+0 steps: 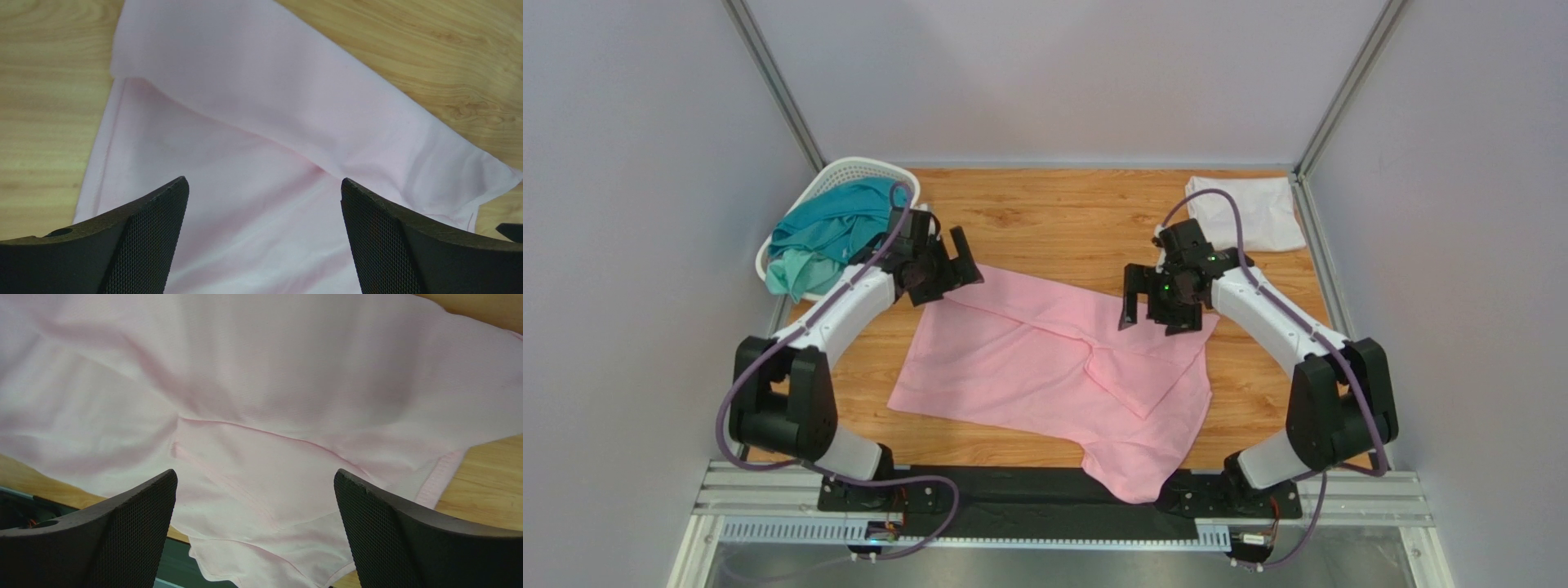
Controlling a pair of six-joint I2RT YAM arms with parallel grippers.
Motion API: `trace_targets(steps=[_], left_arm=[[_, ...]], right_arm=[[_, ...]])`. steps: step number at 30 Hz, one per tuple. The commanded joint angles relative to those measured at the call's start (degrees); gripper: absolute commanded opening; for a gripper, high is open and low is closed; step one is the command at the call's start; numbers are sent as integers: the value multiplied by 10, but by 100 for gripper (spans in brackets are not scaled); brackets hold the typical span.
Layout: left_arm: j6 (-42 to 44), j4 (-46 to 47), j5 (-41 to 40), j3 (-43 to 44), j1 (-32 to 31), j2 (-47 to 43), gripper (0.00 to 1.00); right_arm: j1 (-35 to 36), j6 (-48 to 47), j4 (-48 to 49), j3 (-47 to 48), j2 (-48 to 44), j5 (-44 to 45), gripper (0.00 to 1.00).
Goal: Fold and stack the t-shirts
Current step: Fold the tshirt
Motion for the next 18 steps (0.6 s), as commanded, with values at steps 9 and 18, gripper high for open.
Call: trace_targets(steps=[9,18], left_arm=[[17,34,20,137,-7,221,100],[24,11,-22,184,12,309,100]], right_arm=[[-109,7,75,8,120,-4,100],[-129,-18,80,111,265,8,100]])
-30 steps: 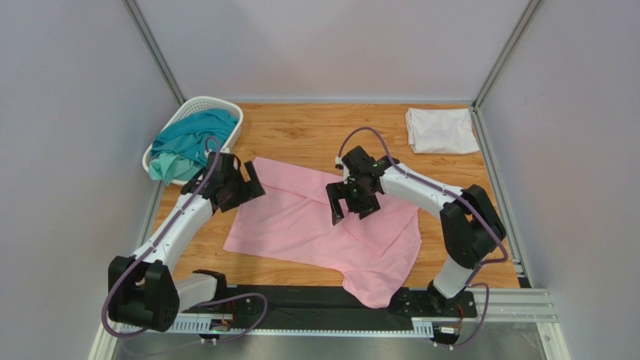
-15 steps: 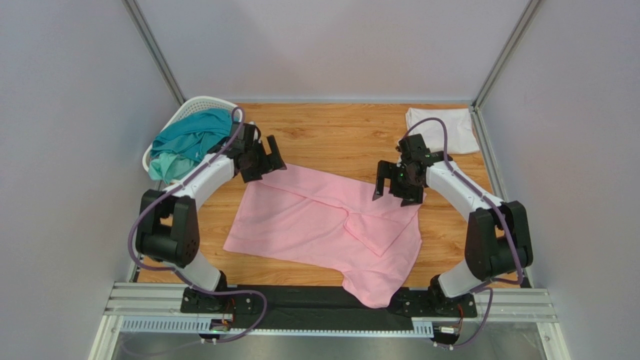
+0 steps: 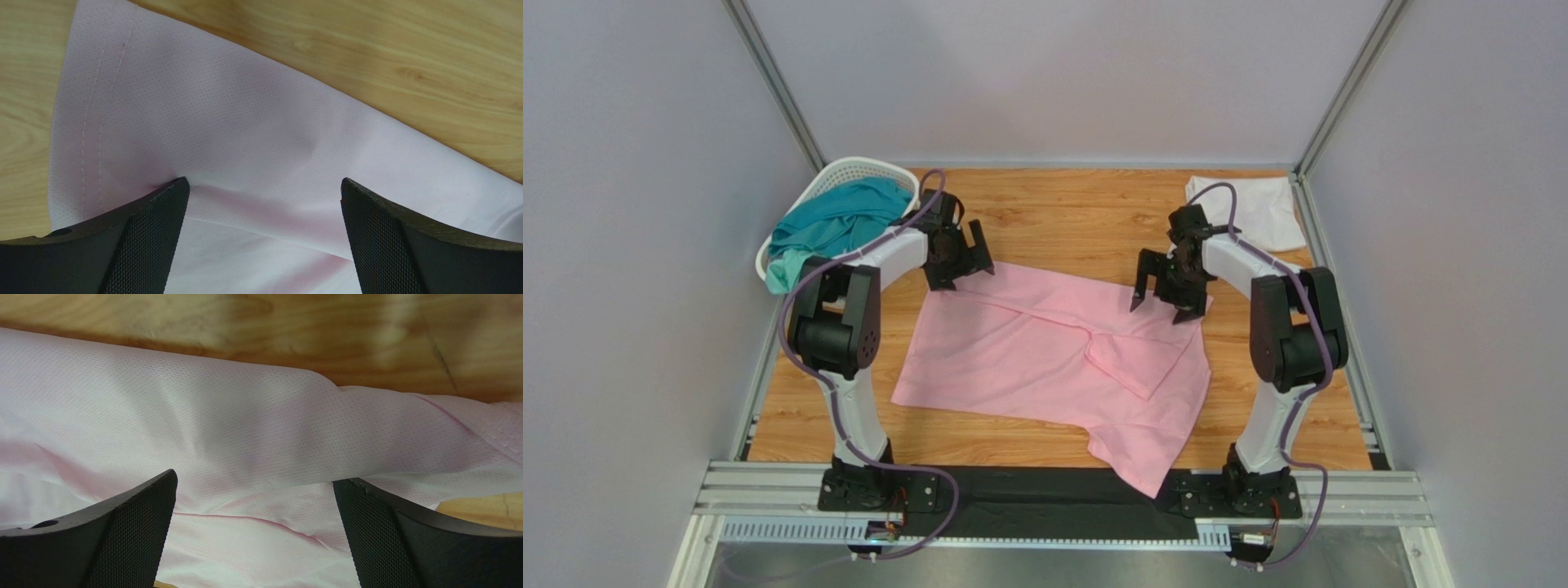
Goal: Fold and stack the t-shirts
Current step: Fold the tshirt
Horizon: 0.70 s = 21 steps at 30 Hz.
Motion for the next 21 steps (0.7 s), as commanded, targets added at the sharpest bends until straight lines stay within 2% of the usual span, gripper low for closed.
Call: trace_targets(steps=[1,9,13,17,21], left_arm=[[9,-12,-27,20,12,24,100],[6,-66,-29,118,18,88,100],[3,-69,-29,135,18,92,100],[13,-75,-22,144,18,71,100],[16,-90,-25,138,17,11,100]], right_arm=[[-11,-28,39,47,62,12,100],[-33,-74,17,185,151,27,100],[-35,-94,-3,245,172,50,100],[-34,-106,-20,260,157,40,100],[-29,-109,-22,244,89,38,100]])
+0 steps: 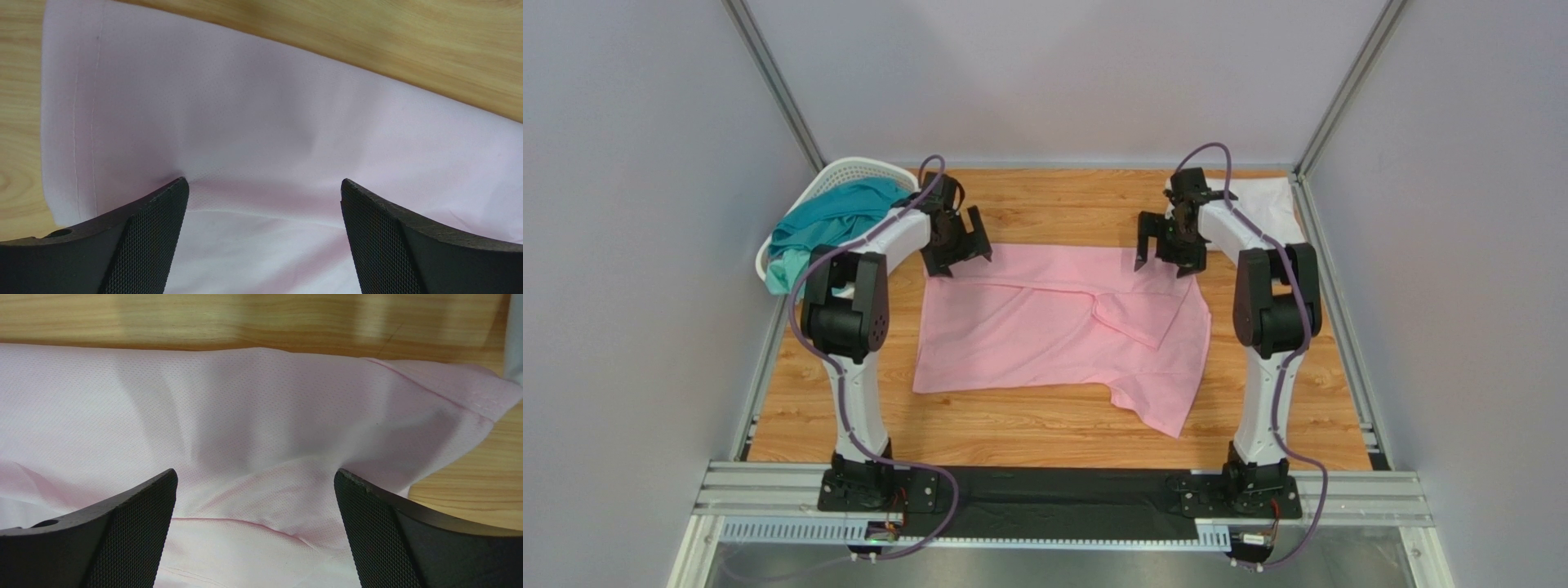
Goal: Fold and stack the t-shirts
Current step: Fold the tshirt
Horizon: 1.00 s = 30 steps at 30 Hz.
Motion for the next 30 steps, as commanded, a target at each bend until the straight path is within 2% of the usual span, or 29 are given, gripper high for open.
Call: trace_targets(steps=[1,7,14,17,21,24,30], left_arm=[[10,-26,-6,3,3,-78,100],[1,-30,-21,-102,1,-190,100],[-44,-42,-54,-325,-1,-367,100],[-66,-66,-71,-406,-1,-463,100],[-114,-82,-100,-483,-1,-528,98],[-140,-92,-131,-515,5,-534,94],[-148,-82,-120,-536,7,-524,76]], right_arm=[[6,-17,-6,-4,-82,16,100],[26,13,24,-125,-219,28,100],[32,69,54,-280,-369,21,100],[33,67,56,-317,-407,1,100],[32,62,55,-343,-432,-6,100],[33,57,52,-352,-425,-16,100],[34,57,55,-355,-414,-23,100]])
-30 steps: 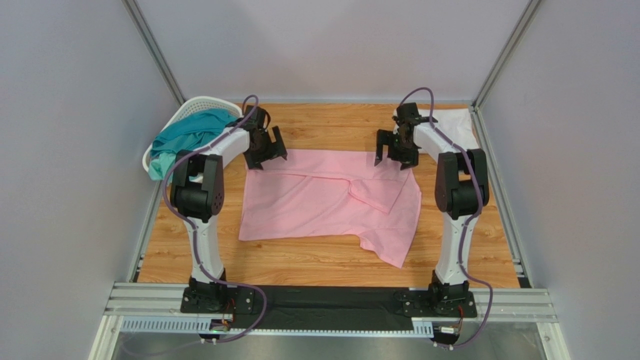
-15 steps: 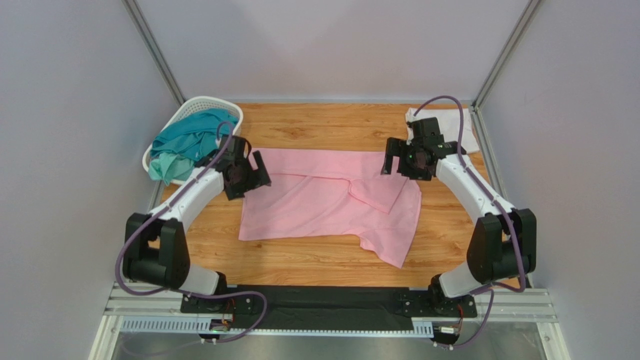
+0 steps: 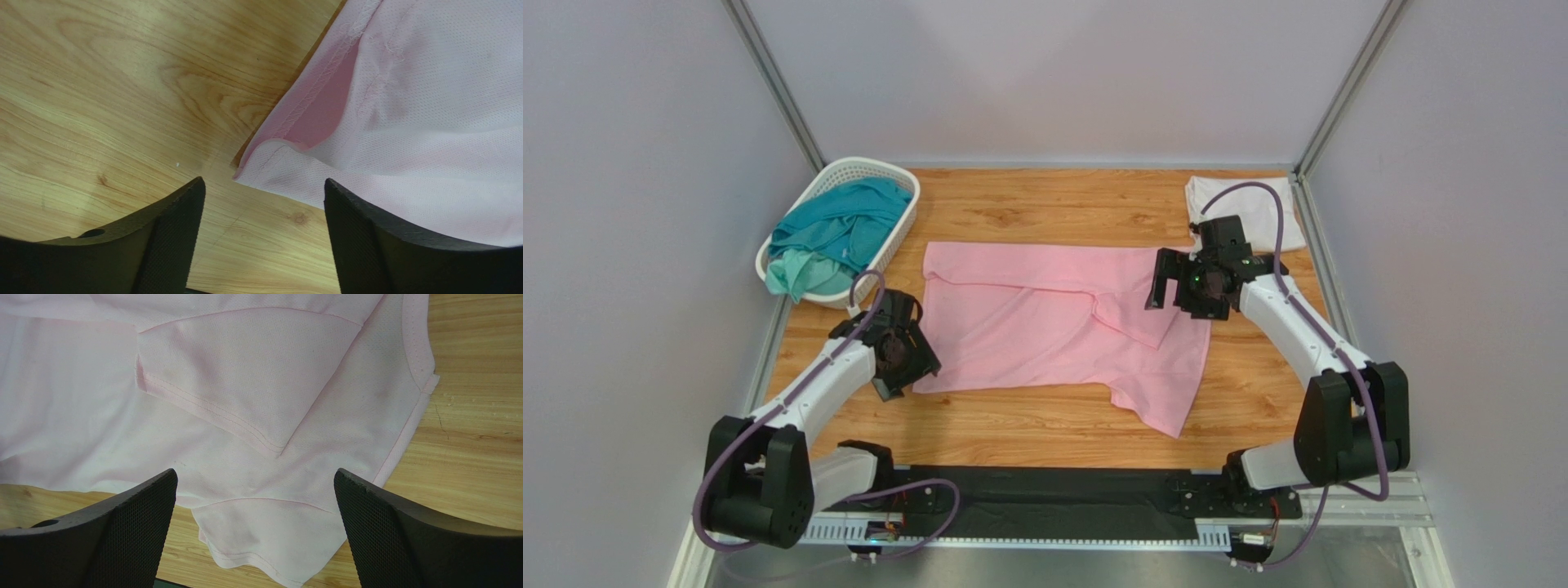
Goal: Fold and stack the t-shirts
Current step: Fold the tshirt
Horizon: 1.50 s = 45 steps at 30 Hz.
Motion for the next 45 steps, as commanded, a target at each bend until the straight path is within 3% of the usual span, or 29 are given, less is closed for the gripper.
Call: trace_targets(steps=[1,12,22,26,29,34,41,45], left_arm=[[-22,5,-11,0,4,3,72],[-29,-9,-8,-8,6,23,38],[-18,28,-5,-8,9,59,36],[-8,36,-4,-6,12,64,33],[-1,42,-1,-4,13,71,26],[7,52,9,-3,14,72,0],[18,49,-2,-12,14,22,0],[15,38,-6,-8,14,11,0]], right_arm=[[0,1,17,0,1,-11,100],[1,-2,8,0,5,-4,100],[31,-8,-36,-20,-28,14,100],[77,-6,-66,-35,-46,36,100],[116,10,-88,-39,-51,60,100],[177,21,-112,-48,-47,62,100],[307,76,-180,-69,-12,109,98],[327,104,-183,-107,3,117,94]])
